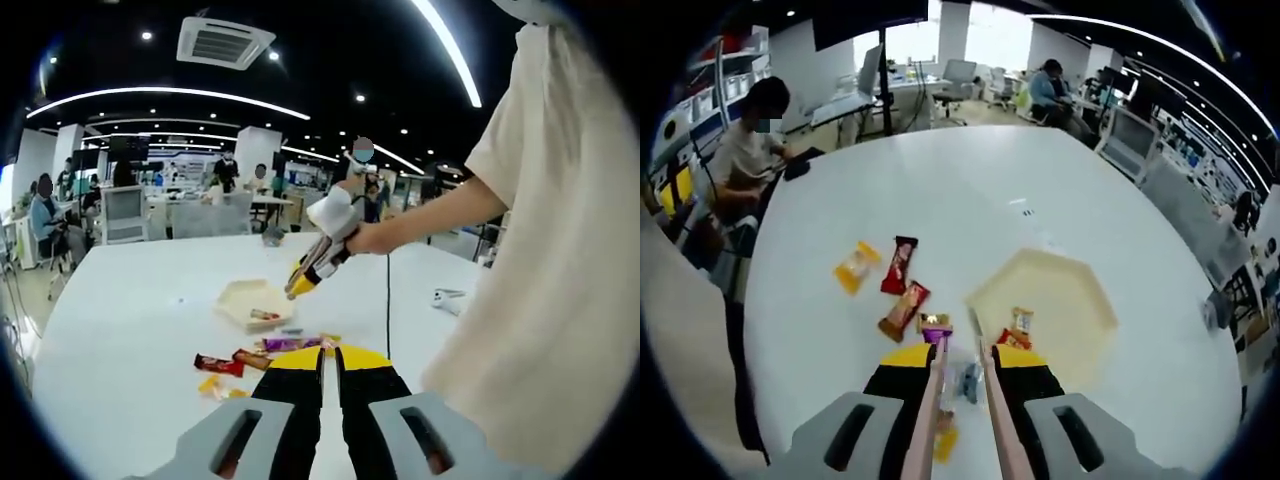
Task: Place the target food into the container with the food tongs after gripping and lifting it, then release it inside without dropping or visibly crushing the food.
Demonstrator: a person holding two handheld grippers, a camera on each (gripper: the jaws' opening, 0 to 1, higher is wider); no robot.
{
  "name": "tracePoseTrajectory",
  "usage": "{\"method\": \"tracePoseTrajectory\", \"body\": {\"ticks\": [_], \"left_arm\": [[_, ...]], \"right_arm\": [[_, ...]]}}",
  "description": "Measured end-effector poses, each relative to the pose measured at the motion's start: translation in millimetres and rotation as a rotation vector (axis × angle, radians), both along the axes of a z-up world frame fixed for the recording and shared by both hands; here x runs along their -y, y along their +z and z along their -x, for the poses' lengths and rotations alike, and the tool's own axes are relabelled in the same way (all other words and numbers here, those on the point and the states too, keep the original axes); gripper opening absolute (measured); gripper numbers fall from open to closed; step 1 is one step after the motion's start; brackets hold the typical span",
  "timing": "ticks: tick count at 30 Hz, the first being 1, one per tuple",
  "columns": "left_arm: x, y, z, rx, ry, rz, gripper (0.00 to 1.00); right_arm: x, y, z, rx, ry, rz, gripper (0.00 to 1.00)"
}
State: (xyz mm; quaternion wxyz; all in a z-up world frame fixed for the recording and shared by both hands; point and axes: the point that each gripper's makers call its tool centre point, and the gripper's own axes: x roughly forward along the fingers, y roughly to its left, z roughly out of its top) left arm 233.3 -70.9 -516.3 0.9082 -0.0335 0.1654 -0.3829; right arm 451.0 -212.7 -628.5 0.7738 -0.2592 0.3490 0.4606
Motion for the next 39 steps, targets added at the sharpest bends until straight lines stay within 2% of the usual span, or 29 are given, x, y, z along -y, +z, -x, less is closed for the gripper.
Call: {"method": "tracePoseTrajectory", "body": {"ticks": [6,18,27,28,34,39], "left_arm": [[-2.0,-1.5,0.8,-0.004,0.005,-0.004,0.02],[-5.1,-5.5,2.7,-0.015,0.021,-0.004,0.02],[-5.7,-7.4,3.0,-0.023,0.025,-0.004,0.02],[-5.2,-8.2,2.4,-0.026,0.025,-0.003,0.02],[-2.8,-9.9,1.0,-0.032,0.020,0.000,0.02],[-0.4,-11.2,0.6,-0.036,0.012,0.000,0.02]], "right_arm": [[-10.5,-7.1,5.1,-0.017,0.022,-0.003,0.22],[-17.2,-22.0,11.3,-0.044,0.043,0.009,0.22],[-18.2,-28.1,16.3,-0.057,0.049,0.015,0.22],[-15.2,-35.0,24.7,-0.069,0.062,0.028,0.22],[-7.9,-45.1,34.6,-0.091,0.061,0.039,0.22],[-10.6,-48.6,34.8,-0.098,0.065,0.041,0.22]]}}
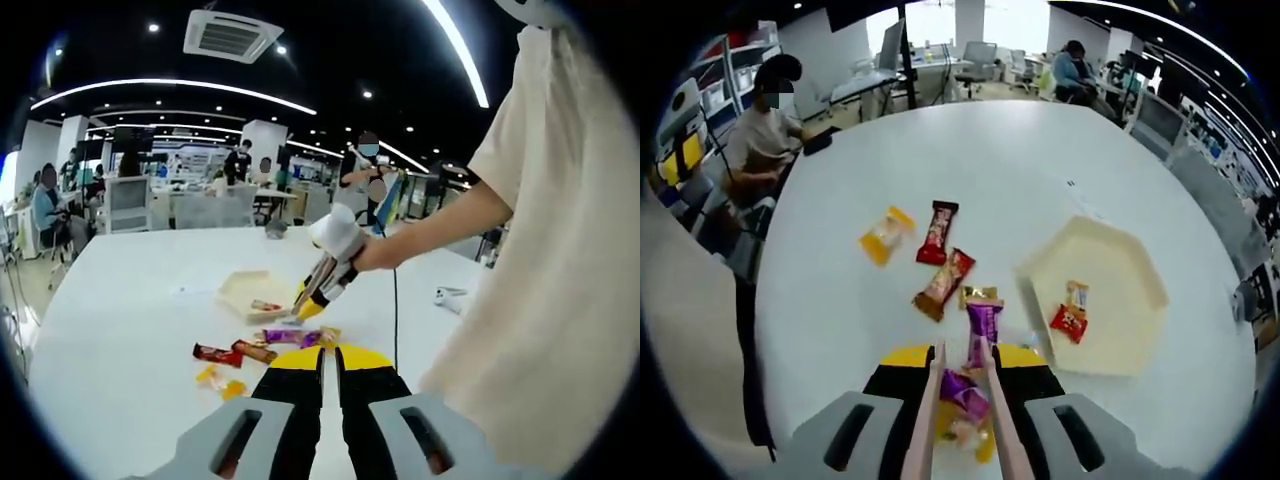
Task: Place the target food into the container with the food tongs after gripping and lifting it, then release it inside without dropping or visibly crushing the food.
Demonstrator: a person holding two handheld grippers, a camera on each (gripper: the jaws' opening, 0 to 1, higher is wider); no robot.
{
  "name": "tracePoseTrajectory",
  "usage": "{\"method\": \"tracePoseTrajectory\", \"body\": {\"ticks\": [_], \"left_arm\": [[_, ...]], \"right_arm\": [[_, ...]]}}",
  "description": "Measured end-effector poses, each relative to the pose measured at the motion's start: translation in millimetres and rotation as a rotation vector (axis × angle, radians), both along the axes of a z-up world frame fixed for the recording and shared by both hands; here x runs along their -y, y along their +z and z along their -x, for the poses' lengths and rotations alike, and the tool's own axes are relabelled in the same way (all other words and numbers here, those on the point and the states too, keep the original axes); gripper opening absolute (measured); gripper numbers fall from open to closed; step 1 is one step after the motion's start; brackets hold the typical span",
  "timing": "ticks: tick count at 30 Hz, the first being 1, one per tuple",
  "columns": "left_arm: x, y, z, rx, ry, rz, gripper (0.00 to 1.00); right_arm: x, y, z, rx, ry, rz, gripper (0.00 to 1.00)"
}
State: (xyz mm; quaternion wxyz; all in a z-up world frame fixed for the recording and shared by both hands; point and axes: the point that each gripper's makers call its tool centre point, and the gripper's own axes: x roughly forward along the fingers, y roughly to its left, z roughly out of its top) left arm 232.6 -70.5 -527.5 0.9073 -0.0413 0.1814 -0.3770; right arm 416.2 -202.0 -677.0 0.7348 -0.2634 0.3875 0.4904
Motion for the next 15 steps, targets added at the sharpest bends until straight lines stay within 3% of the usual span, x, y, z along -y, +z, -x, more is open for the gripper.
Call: {"method": "tracePoseTrajectory", "body": {"ticks": [15], "left_arm": [[-3.8,-1.5,0.5,-0.011,0.016,-0.005,0.02]], "right_arm": [[-8.6,-10.4,-8.4,-0.016,0.010,0.013,0.22]]}}
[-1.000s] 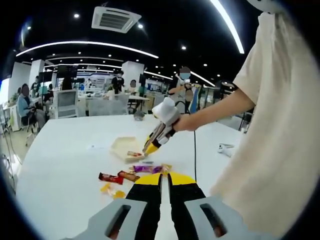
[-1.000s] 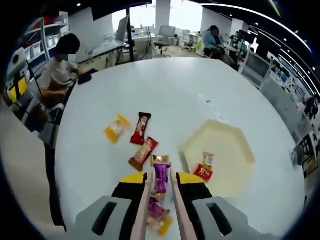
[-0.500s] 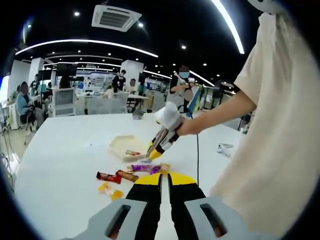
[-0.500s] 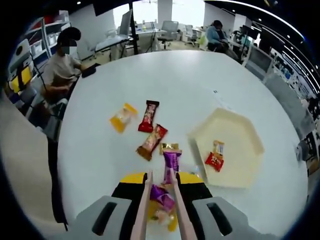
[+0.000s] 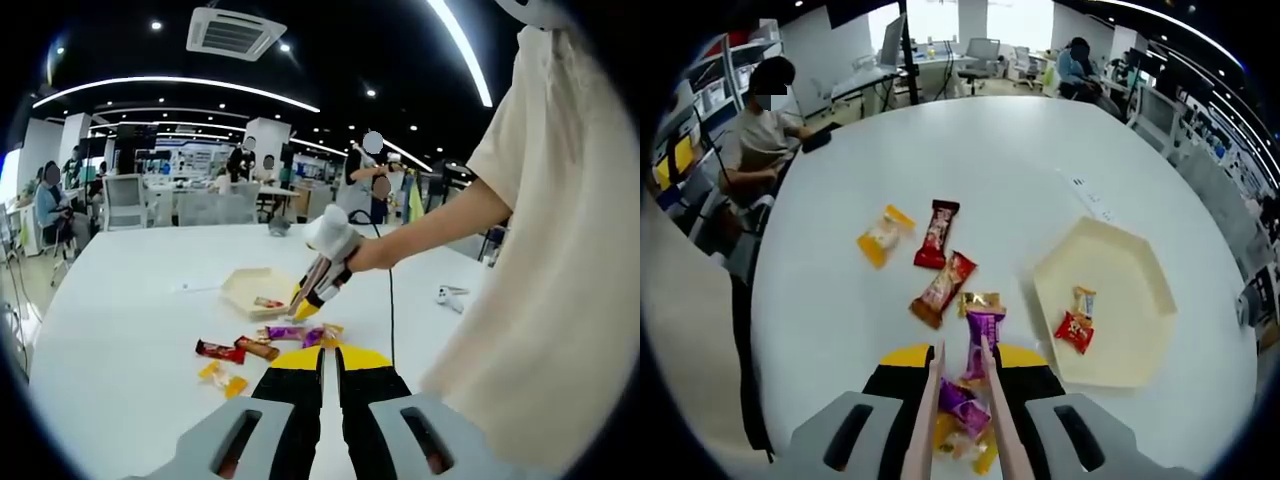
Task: Place the target food into the container with the food tongs after gripping and lifting it, then release it inside without dropping or visibly crushing the food.
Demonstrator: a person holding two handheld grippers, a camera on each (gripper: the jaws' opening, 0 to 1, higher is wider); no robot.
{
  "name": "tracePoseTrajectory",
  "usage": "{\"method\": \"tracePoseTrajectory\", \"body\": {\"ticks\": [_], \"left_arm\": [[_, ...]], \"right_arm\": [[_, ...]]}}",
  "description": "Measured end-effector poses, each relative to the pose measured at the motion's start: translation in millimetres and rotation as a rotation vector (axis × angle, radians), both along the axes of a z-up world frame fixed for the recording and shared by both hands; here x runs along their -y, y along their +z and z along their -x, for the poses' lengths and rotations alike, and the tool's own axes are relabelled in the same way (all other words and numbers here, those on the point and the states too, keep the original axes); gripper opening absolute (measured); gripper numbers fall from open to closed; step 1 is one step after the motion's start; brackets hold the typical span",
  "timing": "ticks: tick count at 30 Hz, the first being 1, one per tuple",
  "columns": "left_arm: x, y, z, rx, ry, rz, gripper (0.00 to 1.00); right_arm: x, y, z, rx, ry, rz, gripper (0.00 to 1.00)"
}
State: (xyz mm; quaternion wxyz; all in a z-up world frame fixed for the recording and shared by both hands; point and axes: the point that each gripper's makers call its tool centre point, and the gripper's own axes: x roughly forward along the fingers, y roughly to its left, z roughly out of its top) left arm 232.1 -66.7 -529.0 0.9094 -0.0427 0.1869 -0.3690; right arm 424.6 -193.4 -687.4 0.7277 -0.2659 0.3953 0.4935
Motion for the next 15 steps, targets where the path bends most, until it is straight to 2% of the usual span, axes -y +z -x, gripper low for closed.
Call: {"method": "tracePoseTrajectory", "body": {"ticks": [15], "left_arm": [[1.0,-4.0,-4.3,-0.021,0.017,0.001,0.02]], "right_arm": [[4.3,-14.4,-0.9,-0.027,-0.002,0.015,0.23]]}}
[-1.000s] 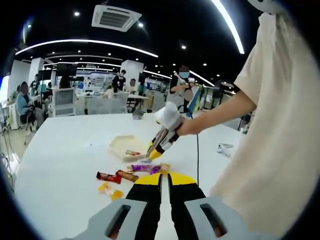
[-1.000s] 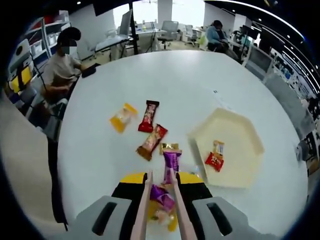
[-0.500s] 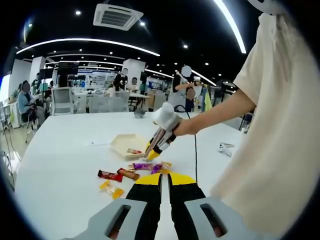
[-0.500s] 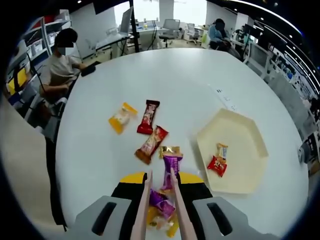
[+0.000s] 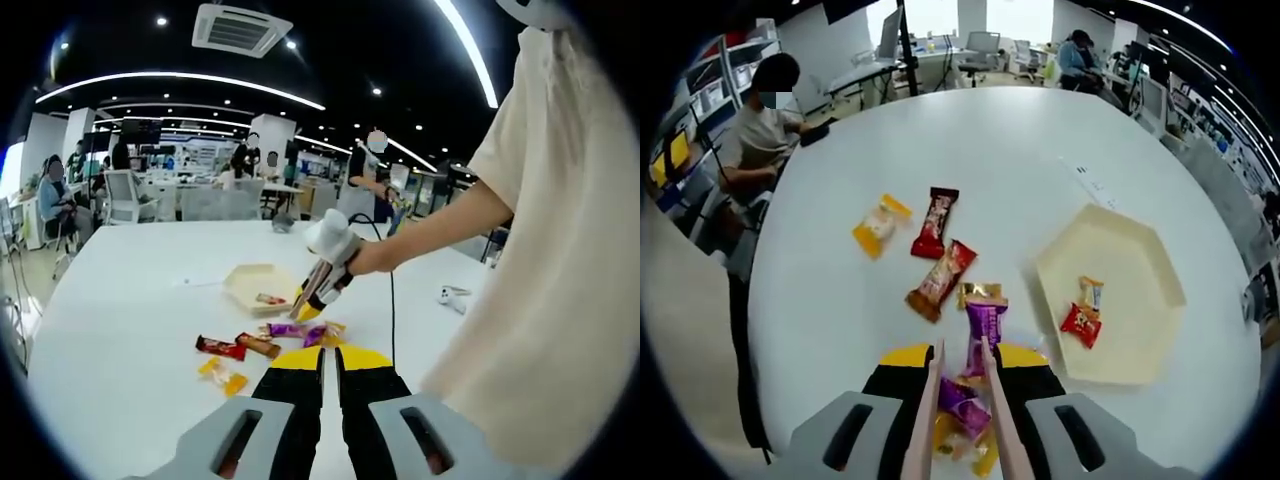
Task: Place the target food into the container with the food tongs after gripping and lifting it, then release it inside without dropping or visibly crushing the food.
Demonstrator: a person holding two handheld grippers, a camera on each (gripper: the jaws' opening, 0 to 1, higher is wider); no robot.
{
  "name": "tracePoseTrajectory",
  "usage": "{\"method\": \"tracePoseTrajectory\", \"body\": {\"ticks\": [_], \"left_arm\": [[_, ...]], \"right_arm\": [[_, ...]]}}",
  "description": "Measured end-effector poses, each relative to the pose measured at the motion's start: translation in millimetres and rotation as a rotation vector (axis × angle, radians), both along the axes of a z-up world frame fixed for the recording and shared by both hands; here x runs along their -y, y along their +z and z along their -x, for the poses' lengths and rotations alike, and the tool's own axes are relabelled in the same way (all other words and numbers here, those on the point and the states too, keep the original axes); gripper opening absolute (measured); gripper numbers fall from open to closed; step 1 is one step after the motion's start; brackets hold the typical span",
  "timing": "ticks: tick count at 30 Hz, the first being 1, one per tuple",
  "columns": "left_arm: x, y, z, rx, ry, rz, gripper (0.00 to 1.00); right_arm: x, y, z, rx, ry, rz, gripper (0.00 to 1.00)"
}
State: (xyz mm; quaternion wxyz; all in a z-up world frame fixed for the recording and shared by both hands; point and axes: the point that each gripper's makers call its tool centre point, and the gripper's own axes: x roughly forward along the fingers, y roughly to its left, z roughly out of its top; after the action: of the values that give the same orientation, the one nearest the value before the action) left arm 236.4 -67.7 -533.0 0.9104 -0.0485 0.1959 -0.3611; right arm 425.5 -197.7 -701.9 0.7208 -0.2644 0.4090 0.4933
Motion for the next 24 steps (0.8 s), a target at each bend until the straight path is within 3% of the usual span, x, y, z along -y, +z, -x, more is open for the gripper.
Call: {"method": "tracePoseTrajectory", "body": {"ticks": [24], "left_arm": [[3.8,-5.7,-15.9,-0.033,-0.013,-0.010,0.06]], "right_arm": [[-0.5,-16.8,-12.8,-0.033,-0.007,0.009,0.23]]}}
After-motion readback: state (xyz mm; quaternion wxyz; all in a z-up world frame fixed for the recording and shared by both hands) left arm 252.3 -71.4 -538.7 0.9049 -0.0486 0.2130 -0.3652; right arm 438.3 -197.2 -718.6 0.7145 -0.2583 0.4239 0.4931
